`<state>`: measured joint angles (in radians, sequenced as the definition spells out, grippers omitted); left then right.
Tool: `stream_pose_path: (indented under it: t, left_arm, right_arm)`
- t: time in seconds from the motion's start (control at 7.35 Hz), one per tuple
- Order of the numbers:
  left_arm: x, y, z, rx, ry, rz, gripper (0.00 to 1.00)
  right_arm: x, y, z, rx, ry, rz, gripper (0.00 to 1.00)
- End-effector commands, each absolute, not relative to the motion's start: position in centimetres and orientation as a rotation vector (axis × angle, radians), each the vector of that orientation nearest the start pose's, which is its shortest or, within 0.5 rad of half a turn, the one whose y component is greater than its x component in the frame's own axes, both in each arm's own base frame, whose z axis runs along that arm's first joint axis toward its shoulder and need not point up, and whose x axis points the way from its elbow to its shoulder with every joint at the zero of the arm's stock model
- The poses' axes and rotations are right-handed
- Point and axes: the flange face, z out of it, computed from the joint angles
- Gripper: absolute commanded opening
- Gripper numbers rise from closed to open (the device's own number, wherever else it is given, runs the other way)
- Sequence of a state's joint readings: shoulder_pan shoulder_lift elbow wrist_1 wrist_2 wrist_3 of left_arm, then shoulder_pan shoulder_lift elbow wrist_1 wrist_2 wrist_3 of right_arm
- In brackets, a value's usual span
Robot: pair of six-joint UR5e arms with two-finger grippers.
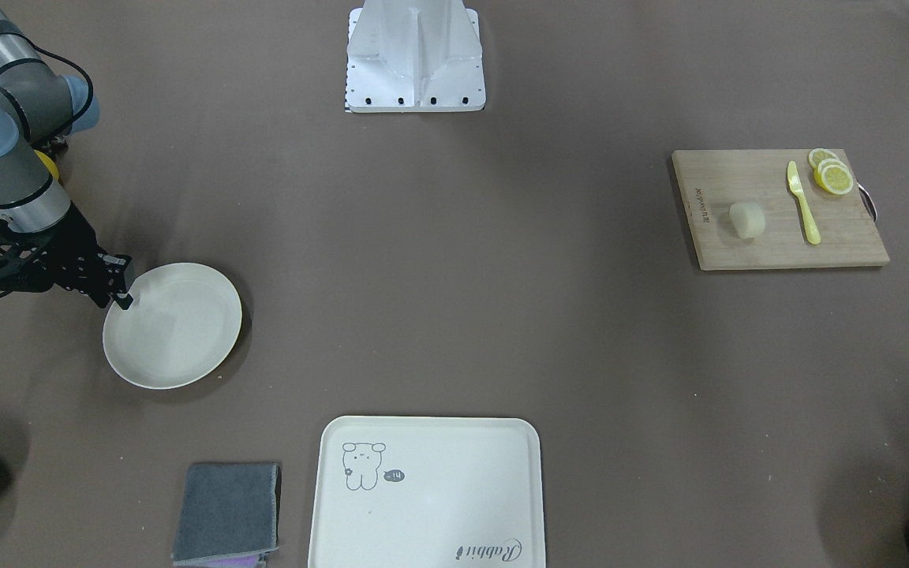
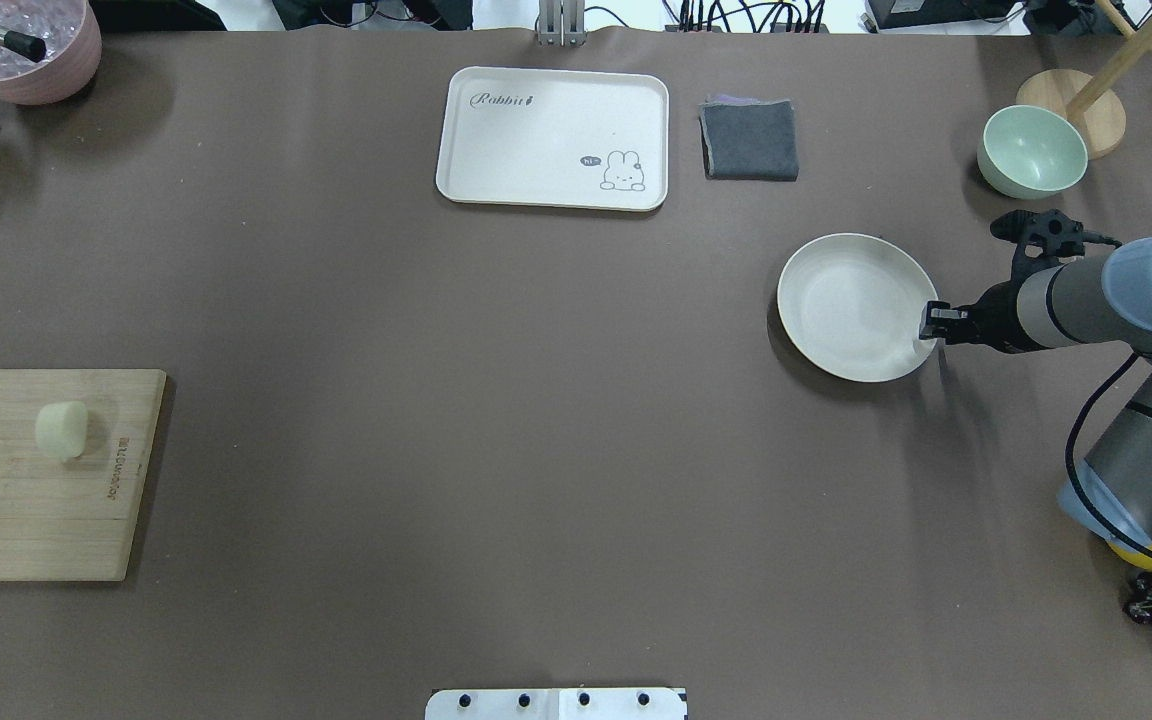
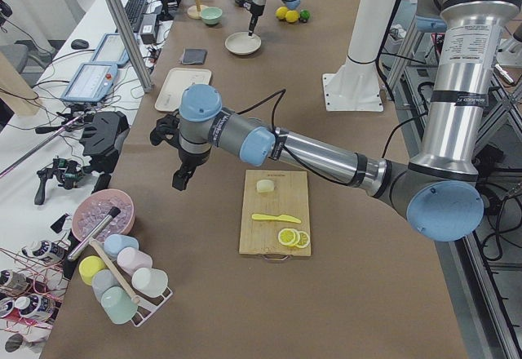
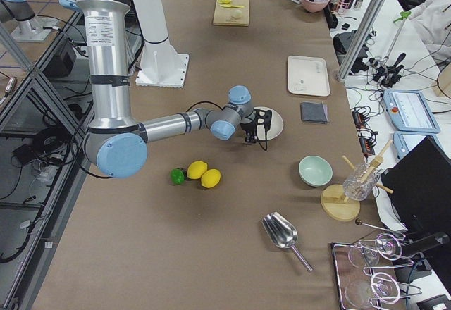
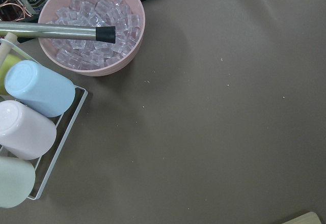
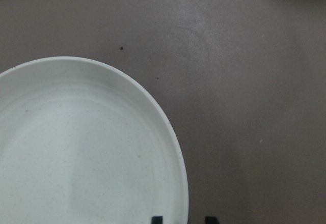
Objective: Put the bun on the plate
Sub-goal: 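Reach the right gripper to the rim of the round white plate, then push the white plate with the right gripper toward the table centre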
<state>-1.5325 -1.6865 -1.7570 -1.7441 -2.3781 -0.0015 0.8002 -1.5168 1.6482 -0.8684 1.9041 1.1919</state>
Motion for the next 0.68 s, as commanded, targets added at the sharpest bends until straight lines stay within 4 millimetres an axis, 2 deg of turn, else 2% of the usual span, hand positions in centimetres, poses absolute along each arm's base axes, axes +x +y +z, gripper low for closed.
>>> stream_pose_path:
  t: [0.0, 0.27, 0.41, 0.54]
  left_arm:
    - [-4.0, -54.5, 48.3, 0.434, 0.802, 0.226, 0.98]
    - [-4.0, -54.5, 48.4, 0.434, 0.801, 0.226, 0.98]
    - [-4.0, -54.5, 48.4, 0.434, 0.801, 0.226, 0.98]
    - [-4.0, -54.5, 48.4, 0.434, 0.801, 0.226, 0.98]
  right_arm:
    - [-31.6, -46.2, 52.4, 0.2, -0.861, 0.248, 0.25]
    - [-31.9, -46.1, 51.5, 0.215, -0.87, 0.245, 0.0]
    - [-31.7, -45.9, 49.8, 0.228, -0.896, 0.242, 0.0]
    - [-31.4, -45.5, 47.2, 0.22, -0.943, 0.288, 0.0]
